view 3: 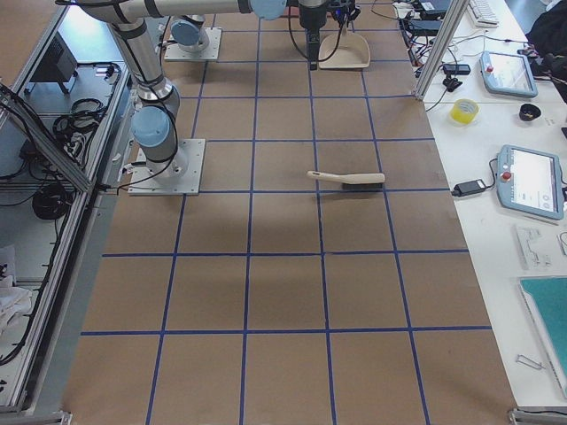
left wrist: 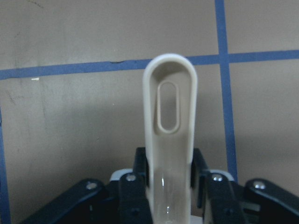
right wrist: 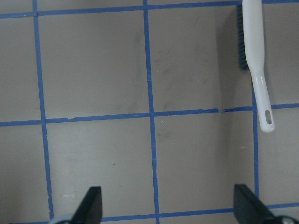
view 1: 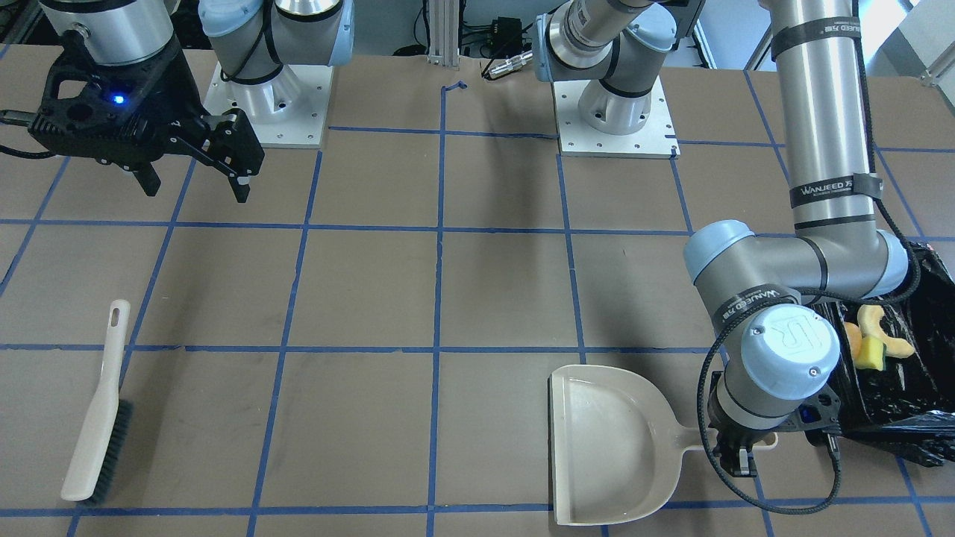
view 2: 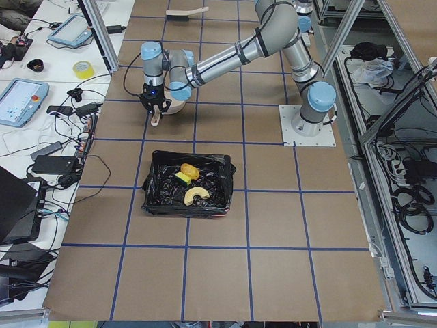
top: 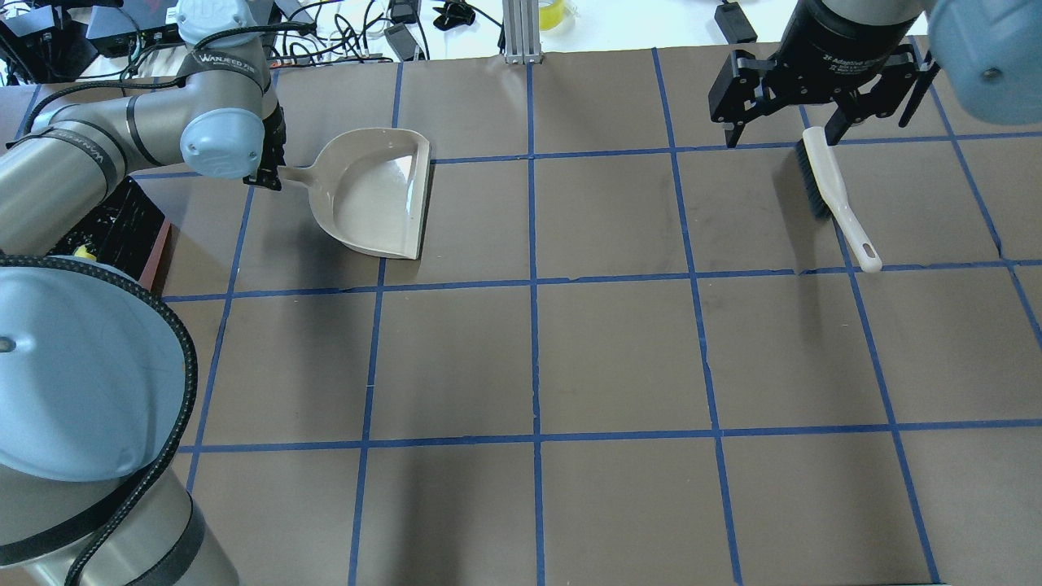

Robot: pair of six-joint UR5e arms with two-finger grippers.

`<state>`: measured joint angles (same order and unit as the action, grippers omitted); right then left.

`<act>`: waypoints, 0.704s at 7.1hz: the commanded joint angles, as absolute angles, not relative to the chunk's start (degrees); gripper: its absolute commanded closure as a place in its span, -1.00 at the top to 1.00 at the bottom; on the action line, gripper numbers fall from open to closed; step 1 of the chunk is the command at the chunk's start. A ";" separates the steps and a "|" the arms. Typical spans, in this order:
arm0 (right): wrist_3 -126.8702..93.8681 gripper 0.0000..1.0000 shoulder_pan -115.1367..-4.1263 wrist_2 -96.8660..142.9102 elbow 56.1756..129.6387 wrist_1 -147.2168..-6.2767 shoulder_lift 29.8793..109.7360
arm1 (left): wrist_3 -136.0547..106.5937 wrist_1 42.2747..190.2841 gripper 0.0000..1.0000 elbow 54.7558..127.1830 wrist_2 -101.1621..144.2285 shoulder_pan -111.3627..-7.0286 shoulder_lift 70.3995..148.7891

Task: Sweep and dump trash into bin
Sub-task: 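Bring the dustpan back and lower it onto the table with the left gripper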

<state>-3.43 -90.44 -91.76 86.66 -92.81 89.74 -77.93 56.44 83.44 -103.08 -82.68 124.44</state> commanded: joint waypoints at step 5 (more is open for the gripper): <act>-3.34 1.00 -90.44 -91.76 86.66 -92.81 89.74 | -78.05 57.74 -1.00 85.95 -102.75 -82.62 123.58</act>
